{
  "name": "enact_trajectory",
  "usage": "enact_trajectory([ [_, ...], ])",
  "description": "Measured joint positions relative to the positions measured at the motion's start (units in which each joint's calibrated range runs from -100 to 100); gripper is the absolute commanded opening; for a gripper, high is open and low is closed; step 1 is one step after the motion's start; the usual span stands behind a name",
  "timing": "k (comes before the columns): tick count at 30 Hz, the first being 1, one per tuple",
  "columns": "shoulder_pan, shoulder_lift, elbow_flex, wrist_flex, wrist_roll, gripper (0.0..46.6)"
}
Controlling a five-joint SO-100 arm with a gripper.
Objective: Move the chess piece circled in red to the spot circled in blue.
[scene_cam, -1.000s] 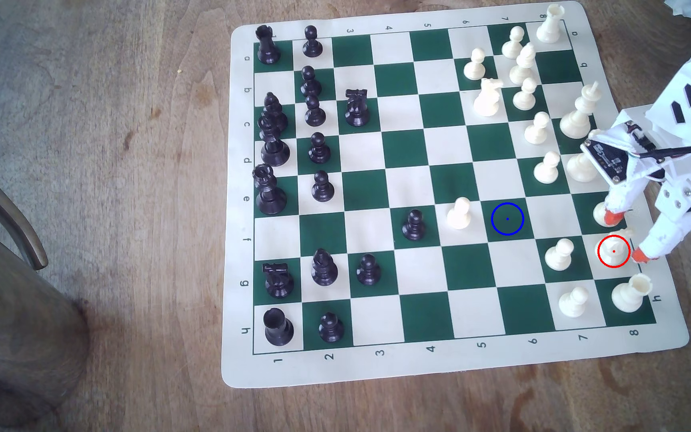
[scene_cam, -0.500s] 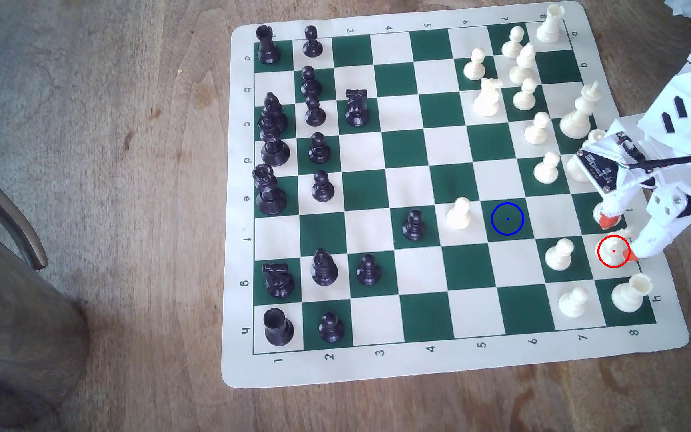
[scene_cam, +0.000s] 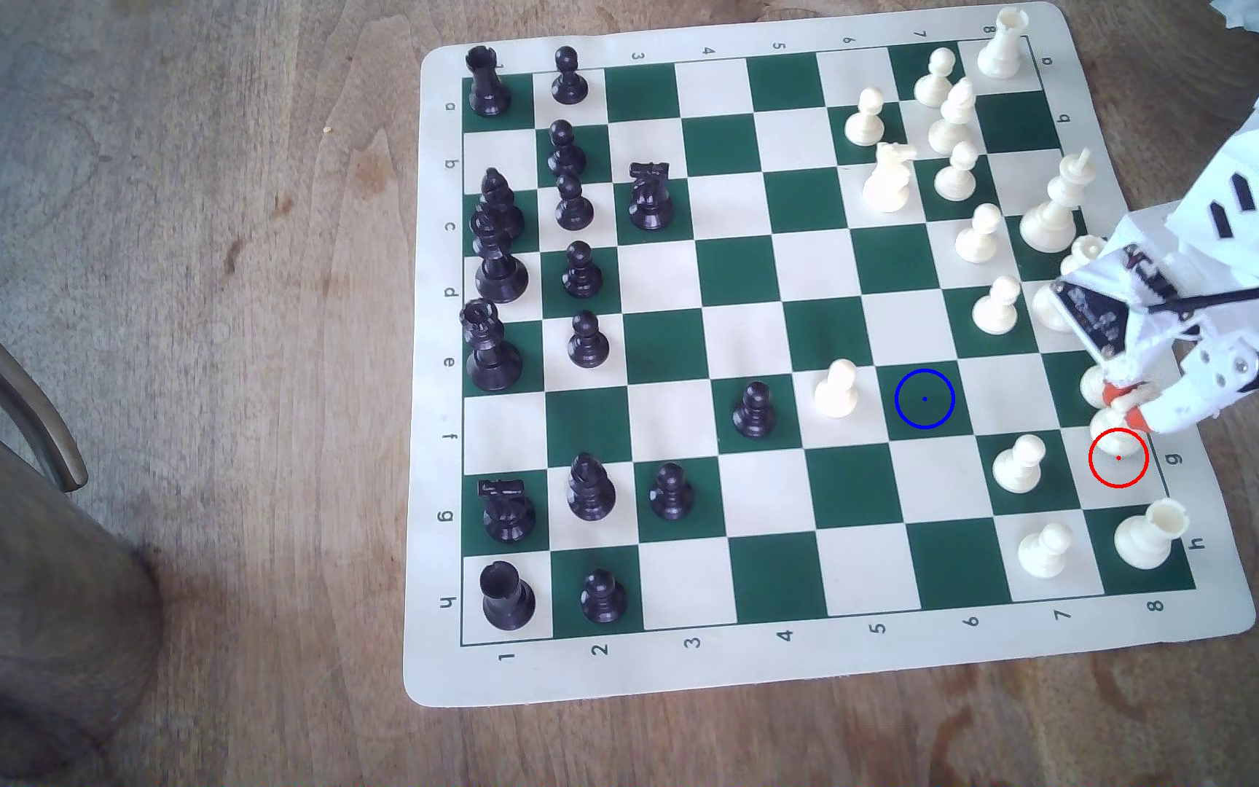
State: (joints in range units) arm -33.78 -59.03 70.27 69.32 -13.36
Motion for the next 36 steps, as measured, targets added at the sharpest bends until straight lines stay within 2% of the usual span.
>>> enact_trajectory([
  [6,3.2,3.4,-24.5,11.4,2.0,0.2],
  [9,9.9,5.5,-30.4,12.0,3.9,0.2],
  [12,15.6,9.3,-29.1,7.2,5.3,0.2],
  [16,18.7,15.0,-20.9,-2.9,5.7,0.2],
  [26,19.5,27.0,-15.0,-15.5,5.7,0.2],
  [36,19.5,30.7,-14.4,-17.5,5.7,0.2],
])
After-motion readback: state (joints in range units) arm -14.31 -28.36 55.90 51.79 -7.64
